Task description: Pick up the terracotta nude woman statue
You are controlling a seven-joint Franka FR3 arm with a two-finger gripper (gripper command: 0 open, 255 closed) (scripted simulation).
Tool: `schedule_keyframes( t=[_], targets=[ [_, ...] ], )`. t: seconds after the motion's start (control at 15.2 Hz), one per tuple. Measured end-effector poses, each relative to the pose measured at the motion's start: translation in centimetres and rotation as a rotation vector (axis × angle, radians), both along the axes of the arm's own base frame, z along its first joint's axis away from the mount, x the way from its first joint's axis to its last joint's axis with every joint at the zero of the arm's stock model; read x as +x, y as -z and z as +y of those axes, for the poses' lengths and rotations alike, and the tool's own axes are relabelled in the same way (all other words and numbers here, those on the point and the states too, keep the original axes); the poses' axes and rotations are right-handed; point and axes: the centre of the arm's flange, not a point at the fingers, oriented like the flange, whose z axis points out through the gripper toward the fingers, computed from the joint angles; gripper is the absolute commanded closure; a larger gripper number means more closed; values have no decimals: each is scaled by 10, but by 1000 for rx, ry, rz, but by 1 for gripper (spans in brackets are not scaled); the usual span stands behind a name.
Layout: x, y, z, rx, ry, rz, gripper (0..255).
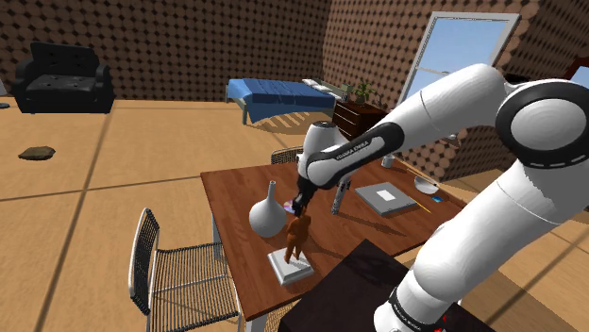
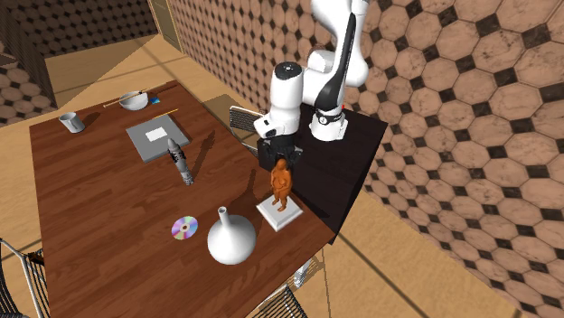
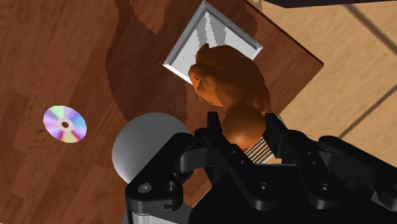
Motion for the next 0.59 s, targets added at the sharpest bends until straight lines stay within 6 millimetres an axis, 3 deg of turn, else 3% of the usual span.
schedule_keyframes(
  t=[0.59],
  targets=[
    [0,-45,0,0,0,0,255]
  ],
)
